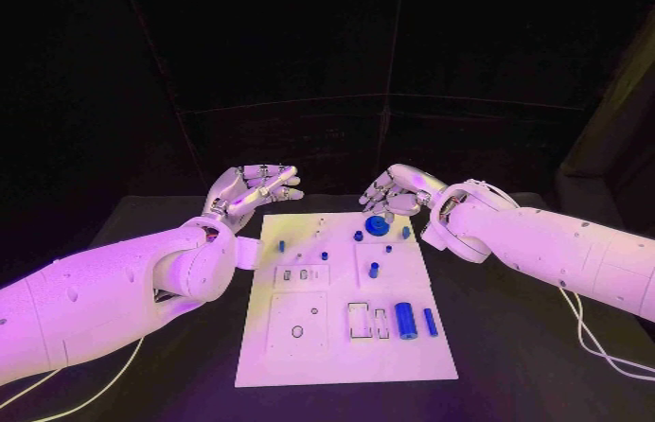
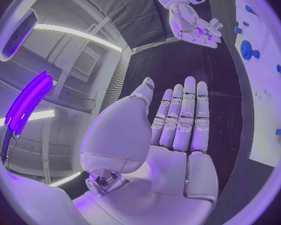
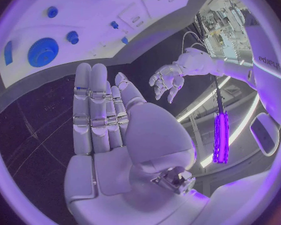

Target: Assemble the parts on the task board

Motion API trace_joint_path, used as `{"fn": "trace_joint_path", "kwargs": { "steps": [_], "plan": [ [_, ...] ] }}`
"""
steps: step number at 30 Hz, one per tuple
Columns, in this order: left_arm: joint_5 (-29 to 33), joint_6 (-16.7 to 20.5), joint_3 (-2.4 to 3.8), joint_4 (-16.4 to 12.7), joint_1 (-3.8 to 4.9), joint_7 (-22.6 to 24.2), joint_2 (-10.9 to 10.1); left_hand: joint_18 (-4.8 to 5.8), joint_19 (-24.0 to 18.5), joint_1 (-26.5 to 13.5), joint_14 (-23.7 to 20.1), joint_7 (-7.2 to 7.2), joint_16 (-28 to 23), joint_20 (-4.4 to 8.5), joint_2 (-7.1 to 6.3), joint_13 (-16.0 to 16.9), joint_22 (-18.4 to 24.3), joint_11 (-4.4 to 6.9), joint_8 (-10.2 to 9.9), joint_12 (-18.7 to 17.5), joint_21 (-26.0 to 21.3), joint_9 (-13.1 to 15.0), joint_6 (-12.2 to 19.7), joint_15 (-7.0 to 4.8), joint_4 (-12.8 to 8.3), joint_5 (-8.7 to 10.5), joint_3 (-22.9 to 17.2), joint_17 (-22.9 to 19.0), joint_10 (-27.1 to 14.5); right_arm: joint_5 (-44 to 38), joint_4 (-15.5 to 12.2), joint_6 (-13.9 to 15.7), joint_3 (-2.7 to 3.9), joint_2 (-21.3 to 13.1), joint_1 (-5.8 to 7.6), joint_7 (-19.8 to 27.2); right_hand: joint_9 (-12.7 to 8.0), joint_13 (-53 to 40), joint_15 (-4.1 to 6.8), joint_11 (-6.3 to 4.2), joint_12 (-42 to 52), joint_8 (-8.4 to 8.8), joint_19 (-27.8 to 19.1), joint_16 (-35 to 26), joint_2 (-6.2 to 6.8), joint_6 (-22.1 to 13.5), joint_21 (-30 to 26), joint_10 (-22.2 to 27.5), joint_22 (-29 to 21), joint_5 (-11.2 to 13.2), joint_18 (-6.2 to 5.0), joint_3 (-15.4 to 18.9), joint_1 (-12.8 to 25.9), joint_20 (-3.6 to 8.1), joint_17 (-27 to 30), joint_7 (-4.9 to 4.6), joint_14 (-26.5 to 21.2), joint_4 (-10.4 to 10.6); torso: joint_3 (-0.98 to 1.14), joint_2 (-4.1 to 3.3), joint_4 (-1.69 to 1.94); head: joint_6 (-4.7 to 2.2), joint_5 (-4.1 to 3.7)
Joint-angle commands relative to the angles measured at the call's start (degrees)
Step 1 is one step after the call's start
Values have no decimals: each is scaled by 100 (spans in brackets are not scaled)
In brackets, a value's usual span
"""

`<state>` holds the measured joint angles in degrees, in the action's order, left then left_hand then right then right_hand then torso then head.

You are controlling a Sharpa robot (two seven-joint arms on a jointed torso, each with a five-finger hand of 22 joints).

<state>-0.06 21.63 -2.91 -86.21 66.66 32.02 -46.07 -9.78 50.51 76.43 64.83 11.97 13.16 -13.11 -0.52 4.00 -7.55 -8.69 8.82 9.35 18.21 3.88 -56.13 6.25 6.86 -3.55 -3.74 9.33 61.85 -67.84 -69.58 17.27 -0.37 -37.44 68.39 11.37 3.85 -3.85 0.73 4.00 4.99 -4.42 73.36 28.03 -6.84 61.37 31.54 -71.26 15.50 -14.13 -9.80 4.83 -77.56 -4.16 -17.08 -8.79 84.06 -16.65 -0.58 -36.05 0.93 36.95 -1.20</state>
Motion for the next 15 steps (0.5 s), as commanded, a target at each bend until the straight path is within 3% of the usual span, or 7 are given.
{"fn": "trace_joint_path", "kwargs": {
  "steps": [1,6,10,15],
  "plan": [
    [-121,-223,3,-102,9,-92,-22,-80,39,41,41,18,-47,15,-3,-8,14,-14,-43,-37,-12,-9,-42,-2,-37,21,2,8,30,-1686,-5,-212,3,64,29,-863,-3,3,20,5,-130,67,35,802,69,40,405,27,258,89,-42,-56,115,16,-523,6,213,0,-11,-156,60,-15,-36],
    [-123,-261,-1,-168,7,-121,-47,-78,38,26,30,26,-78,11,0,-11,27,-22,-69,-72,-26,-13,-38,6,-50,21,15,15,25,-2232,-28,-317,6,140,44,-1169,-7,4,-7,36,-128,78,-109,2264,136,-85,996,173,658,113,-49,-174,195,-4,-2019,20,198,0,-15,-256,94,-40,-59],
    [-124,-274,-2,-207,7,-131,-68,-78,39,23,30,28,-81,11,1,-11,28,-24,-72,-76,-27,-13,-38,6,-52,21,16,16,25,-2472,-23,-458,7,195,66,-1304,-5,9,-69,98,-121,77,24,3451,185,-239,2009,398,1767,125,81,-268,252,-51,-3321,-19,276,11,-16,-318,113,-41,-93],
    [-124,-279,-3,-248,7,-144,-90,-78,39,22,31,29,-83,11,3,-11,29,-24,-74,-78,-28,-13,-38,7,-53,21,17,17,25,-2612,-16,-632,8,240,87,-1392,-2,14,-94,131,-133,75,-62,3896,220,-249,2518,491,2279,130,112,-394,269,-97,-3758,-32,209,18,-17,-366,116,-55,-115]
  ]
}}
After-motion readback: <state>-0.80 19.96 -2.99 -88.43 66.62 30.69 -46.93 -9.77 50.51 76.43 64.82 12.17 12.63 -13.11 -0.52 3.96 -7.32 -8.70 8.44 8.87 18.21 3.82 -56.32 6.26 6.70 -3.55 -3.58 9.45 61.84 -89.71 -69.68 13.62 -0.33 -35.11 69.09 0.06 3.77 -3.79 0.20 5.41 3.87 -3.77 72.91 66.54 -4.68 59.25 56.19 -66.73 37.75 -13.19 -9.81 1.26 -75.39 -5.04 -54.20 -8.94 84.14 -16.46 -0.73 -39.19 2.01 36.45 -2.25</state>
